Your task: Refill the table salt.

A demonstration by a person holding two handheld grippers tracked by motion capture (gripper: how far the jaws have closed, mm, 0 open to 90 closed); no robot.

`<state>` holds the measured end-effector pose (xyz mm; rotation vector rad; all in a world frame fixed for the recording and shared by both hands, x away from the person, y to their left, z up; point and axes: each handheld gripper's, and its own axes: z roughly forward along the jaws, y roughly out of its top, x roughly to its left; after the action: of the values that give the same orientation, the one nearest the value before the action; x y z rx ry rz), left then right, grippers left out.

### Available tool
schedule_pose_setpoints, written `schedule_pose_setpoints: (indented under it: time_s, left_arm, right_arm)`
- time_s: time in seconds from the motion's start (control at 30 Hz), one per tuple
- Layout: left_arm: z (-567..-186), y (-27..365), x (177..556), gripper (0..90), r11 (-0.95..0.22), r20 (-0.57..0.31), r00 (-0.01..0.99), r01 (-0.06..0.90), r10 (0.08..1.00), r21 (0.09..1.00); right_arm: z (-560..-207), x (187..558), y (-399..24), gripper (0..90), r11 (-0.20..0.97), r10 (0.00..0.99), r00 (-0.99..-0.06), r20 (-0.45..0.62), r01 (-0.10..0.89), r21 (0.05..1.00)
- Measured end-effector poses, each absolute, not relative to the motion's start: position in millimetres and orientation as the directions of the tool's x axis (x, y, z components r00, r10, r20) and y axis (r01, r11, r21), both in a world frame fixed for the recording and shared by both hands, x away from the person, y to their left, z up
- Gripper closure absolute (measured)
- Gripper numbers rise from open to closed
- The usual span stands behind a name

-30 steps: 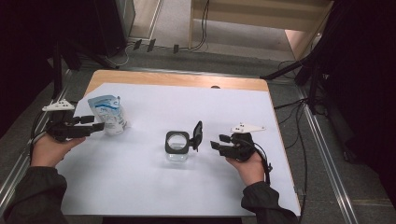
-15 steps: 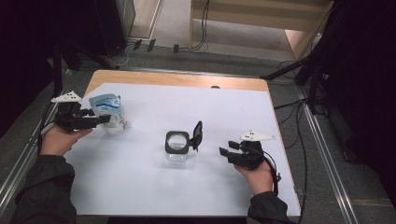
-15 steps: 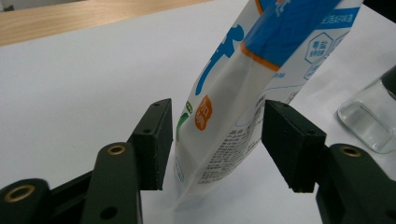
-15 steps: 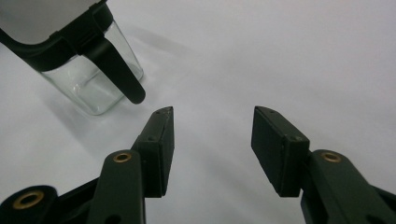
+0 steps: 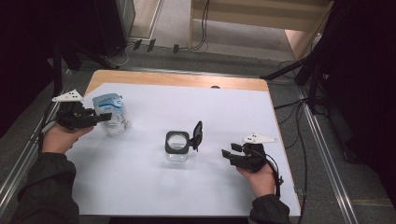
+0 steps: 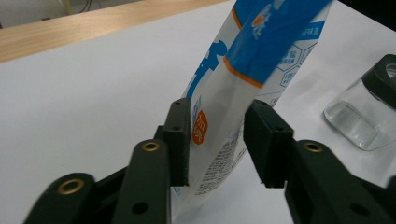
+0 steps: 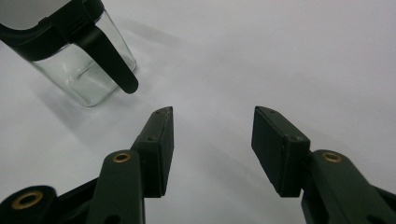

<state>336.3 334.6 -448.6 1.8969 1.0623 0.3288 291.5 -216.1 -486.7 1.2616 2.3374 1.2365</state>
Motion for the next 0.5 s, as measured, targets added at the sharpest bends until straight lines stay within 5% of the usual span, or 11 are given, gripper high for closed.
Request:
schedule_pose_setpoints:
  time_s: [0.37,0.5]
  left_arm:
    - [-443.4,336.9,330.8,80.8,-0.212,-0.206,0.603,0.547,0.771,0.810]
    - [-443.0,336.9,332.1,78.5,-0.217,-0.202,0.610,0.542,0.766,0.812]
  right_arm:
    - [-487.8,294.8,-213.1,49.8,0.286,0.764,-0.615,0.194,0.592,0.753]
    - [-487.6,295.0,-212.3,49.8,0.289,0.764,-0.616,0.194,0.595,0.750]
